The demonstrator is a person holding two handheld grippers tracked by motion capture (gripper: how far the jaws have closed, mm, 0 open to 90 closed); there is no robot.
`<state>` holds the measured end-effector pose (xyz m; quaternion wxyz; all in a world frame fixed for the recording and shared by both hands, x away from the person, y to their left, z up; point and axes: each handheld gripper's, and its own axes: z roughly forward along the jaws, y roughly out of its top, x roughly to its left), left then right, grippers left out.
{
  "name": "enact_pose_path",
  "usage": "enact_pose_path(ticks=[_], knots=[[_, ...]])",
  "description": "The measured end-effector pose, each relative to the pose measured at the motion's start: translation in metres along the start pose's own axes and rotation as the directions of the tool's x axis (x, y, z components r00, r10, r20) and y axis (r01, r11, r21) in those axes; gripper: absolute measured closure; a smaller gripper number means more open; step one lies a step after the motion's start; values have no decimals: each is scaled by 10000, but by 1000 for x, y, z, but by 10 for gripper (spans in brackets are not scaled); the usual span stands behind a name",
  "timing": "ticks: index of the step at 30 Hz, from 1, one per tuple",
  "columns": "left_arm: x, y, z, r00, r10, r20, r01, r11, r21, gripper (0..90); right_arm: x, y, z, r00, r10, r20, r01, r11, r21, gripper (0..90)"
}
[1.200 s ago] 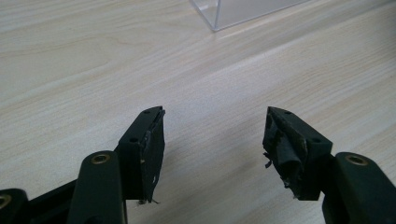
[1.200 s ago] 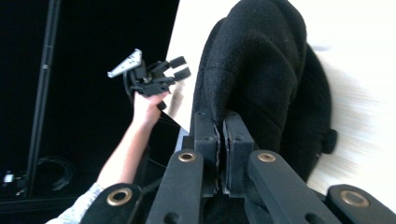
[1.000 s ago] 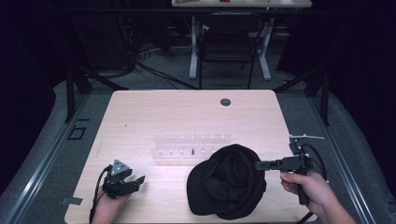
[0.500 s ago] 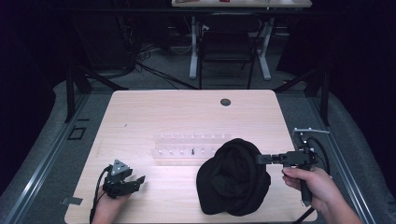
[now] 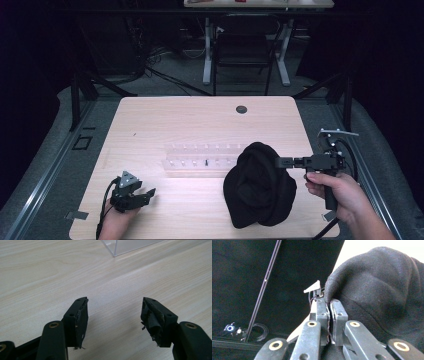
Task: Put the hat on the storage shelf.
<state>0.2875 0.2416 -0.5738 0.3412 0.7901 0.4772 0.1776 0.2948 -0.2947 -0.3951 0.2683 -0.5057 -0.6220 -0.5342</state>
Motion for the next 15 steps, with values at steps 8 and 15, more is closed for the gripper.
enact_pose_path(ticks=[8,15], knots=[[0,0,0,10000,15,-8,-15,10000,23,388,7,6,-1,9999,-163,8,163,9998,-83,867],[1,1,-2,9994,-21,342,22,10000,0,491,13,11,-3,9994,-325,-106,324,9994,-140,866]])
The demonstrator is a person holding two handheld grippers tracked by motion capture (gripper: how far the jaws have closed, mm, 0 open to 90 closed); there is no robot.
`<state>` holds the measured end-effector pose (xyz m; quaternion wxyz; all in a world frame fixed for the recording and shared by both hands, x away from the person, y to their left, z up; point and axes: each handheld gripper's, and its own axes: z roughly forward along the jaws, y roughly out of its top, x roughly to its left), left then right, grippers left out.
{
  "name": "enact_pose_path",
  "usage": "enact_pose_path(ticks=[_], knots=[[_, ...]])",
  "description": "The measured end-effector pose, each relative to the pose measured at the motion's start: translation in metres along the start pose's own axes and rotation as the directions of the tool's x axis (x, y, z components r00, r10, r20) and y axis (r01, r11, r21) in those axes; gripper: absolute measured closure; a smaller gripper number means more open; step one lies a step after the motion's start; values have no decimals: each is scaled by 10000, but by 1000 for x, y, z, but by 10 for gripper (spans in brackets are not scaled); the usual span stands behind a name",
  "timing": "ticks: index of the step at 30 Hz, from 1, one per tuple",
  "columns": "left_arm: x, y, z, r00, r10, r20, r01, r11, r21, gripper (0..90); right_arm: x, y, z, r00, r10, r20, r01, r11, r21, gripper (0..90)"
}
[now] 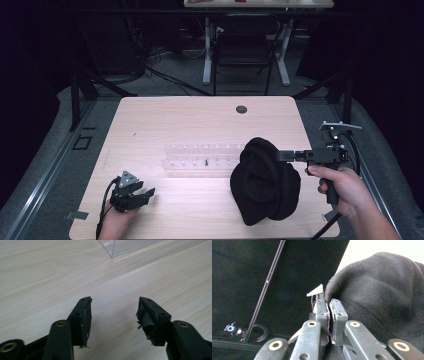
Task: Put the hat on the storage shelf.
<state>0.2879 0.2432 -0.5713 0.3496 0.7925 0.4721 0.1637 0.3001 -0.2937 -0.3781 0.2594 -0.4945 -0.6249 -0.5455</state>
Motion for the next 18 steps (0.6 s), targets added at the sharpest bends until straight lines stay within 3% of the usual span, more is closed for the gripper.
enact_pose_path(ticks=[4,8,11,18], knots=[[-1,1,-2,9997,-122,221,120,9999,99,545,9,4,-1,9999,-149,35,150,9998,-107,862],[-5,3,-2,9990,166,424,-173,9997,145,599,13,6,-2,9998,-209,49,209,9997,-150,864],[-6,3,-2,9986,173,502,-179,9998,111,622,17,9,-3,9995,-319,65,320,9993,-191,868],[-2,2,-3,9995,57,308,-57,10000,-2,590,25,14,-3,9989,-398,238,407,9984,-400,886]])
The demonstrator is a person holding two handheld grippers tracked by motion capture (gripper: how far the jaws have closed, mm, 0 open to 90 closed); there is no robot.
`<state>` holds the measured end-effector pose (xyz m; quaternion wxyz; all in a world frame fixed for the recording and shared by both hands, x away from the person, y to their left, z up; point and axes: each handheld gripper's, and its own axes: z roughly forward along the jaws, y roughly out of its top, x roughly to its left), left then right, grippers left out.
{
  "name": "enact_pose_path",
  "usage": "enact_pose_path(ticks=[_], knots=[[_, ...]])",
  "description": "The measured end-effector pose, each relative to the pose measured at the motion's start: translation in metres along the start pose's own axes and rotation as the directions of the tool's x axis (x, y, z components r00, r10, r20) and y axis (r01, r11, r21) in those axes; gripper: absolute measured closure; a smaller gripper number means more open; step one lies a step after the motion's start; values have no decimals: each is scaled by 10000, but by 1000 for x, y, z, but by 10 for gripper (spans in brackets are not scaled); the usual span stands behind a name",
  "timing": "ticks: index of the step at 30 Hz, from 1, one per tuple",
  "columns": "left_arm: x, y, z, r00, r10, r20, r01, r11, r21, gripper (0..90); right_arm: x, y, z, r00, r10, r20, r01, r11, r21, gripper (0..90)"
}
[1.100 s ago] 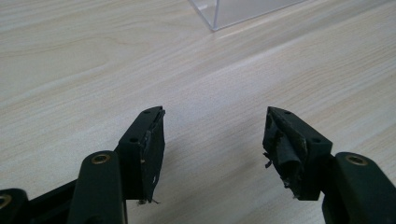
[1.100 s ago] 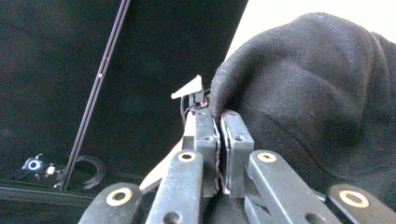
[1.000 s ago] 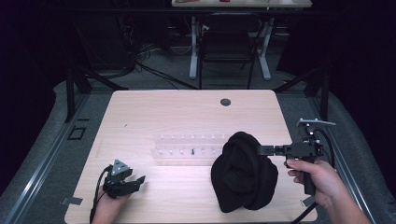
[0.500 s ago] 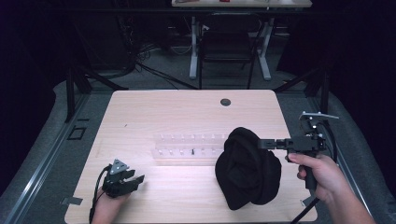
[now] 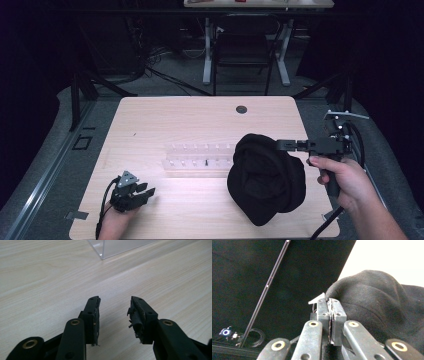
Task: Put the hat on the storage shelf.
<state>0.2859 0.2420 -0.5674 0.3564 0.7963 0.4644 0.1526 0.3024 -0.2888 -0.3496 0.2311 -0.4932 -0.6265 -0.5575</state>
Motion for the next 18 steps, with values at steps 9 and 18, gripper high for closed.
enact_pose_path(ticks=[9,18], knots=[[-1,0,1,10000,87,-27,-87,10000,38,576,6,3,0,9999,-80,91,82,9999,-148,886],[-1,0,1,10000,81,-48,-81,10000,9,557,21,15,-1,9996,-259,145,267,9980,-574,887]])
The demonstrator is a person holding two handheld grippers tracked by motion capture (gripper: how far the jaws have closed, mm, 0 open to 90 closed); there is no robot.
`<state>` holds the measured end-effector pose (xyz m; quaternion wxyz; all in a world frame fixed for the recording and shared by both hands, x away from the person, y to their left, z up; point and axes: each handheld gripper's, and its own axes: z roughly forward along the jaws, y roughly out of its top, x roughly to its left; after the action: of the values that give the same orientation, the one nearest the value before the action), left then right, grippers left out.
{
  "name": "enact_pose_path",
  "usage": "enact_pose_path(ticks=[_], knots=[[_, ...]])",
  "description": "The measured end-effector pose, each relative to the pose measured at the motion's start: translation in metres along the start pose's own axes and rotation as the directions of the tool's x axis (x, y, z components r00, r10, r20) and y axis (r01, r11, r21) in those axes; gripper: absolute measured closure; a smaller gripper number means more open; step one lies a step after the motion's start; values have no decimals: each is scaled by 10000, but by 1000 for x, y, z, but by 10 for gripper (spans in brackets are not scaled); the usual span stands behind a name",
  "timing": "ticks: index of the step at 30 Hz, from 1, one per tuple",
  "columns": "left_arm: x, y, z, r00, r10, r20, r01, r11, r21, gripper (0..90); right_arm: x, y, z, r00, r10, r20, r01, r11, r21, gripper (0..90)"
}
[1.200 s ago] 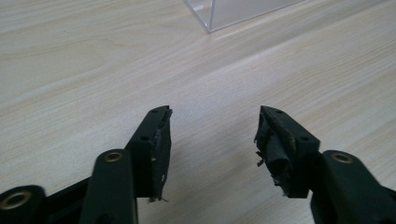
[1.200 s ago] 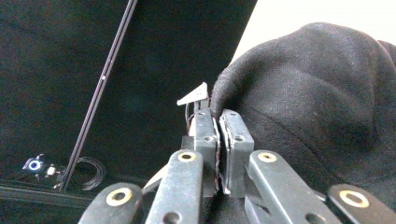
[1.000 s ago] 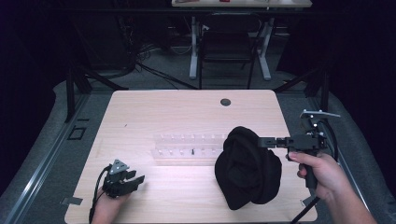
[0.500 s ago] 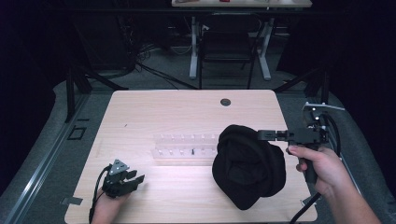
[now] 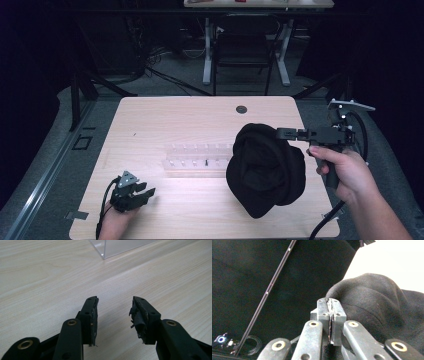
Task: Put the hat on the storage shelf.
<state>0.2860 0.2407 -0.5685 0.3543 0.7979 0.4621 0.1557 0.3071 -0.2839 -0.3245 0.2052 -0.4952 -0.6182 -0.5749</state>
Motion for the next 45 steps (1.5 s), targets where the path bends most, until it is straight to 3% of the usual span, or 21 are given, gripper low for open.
enact_pose_path(ticks=[11,18,26,30,33,38,45], knots=[[-1,0,1,9998,96,-180,-97,9999,-68,478,4,20,11,10000,48,-38,-50,9984,-555,887],[-2,1,0,9998,137,-170,-140,9998,-154,463,4,36,22,10000,64,52,-61,9981,-606,887],[-4,2,-2,9998,148,-111,-152,9994,-320,457,3,50,39,9996,278,-78,-284,9959,-859,886],[-9,5,-6,9997,224,44,-221,9975,-666,456,1,56,54,9993,382,-52,-385,9952,-897,886],[-17,11,-12,9981,560,271,-525,9922,-1134,470,-1,59,63,9990,442,-112,-450,9944,-952,886],[-27,21,-19,9961,664,583,-561,9851,-1629,493,-2,63,75,9988,476,108,-464,9947,-916,886],[-52,42,-23,9864,1260,1055,-1024,9734,-2049,493,-3,69,88,9985,521,193,-499,9936,-1013,886]])
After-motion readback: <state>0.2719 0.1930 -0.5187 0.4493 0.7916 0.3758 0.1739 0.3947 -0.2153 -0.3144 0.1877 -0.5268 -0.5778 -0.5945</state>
